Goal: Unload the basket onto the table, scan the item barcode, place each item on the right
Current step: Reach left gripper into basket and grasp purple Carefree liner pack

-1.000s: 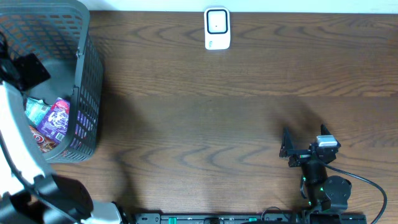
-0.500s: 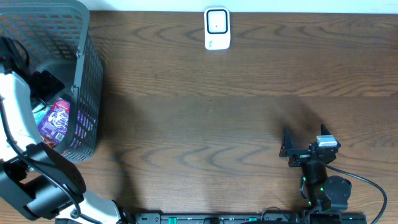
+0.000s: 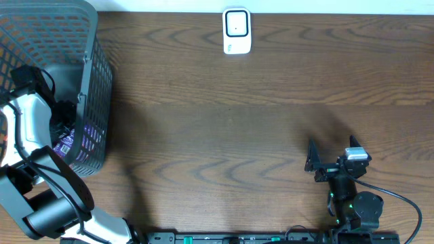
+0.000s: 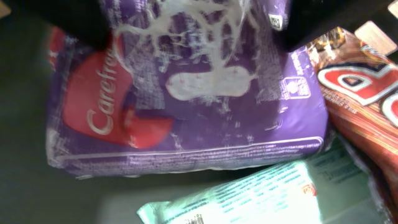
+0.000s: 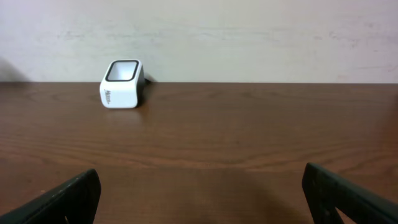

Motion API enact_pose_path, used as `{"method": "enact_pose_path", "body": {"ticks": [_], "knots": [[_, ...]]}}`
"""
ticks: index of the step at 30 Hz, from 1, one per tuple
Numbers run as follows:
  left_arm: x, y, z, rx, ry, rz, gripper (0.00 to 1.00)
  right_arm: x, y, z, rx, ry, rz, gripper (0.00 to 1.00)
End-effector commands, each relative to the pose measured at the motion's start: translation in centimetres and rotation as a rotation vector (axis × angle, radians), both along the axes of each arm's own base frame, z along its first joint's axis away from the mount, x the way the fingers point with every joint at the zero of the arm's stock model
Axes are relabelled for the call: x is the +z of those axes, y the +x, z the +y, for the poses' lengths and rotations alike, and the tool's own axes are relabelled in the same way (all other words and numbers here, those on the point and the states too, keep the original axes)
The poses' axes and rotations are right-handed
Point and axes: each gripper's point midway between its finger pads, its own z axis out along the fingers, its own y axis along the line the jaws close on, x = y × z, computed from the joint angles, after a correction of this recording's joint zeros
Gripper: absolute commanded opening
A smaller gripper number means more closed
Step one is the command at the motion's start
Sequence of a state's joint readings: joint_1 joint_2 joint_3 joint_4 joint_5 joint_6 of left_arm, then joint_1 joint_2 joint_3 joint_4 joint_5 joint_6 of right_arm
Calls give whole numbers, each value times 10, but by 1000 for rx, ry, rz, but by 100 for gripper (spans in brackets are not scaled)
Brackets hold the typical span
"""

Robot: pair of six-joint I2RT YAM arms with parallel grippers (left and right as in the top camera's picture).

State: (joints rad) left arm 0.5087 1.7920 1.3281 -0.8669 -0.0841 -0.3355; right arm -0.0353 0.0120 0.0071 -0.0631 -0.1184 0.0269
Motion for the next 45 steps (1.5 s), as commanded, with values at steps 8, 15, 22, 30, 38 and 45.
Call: {"method": "enact_pose_path", "body": {"ticks": [8,15,22,30,38,45], "knots": [[-7,0,-8,-19,-16,16,76,0,0,-2,-7,13,1,99],[-5,20,-11,-42,-35,-68,77,0,0,-2,-7,13,1,99],[-5,32,-20,-184,-11,-68,77,0,0,-2,-7,13,1,99],[-29,1,-9,-109,65,76,76,0,0,-2,-7,13,1,99],[-34,-8,-12,-111,48,115,38,0,0,-2,-7,13,1,99],[-31,-7,-13,-112,48,107,7,0,0,-2,-7,13,1,99]]}}
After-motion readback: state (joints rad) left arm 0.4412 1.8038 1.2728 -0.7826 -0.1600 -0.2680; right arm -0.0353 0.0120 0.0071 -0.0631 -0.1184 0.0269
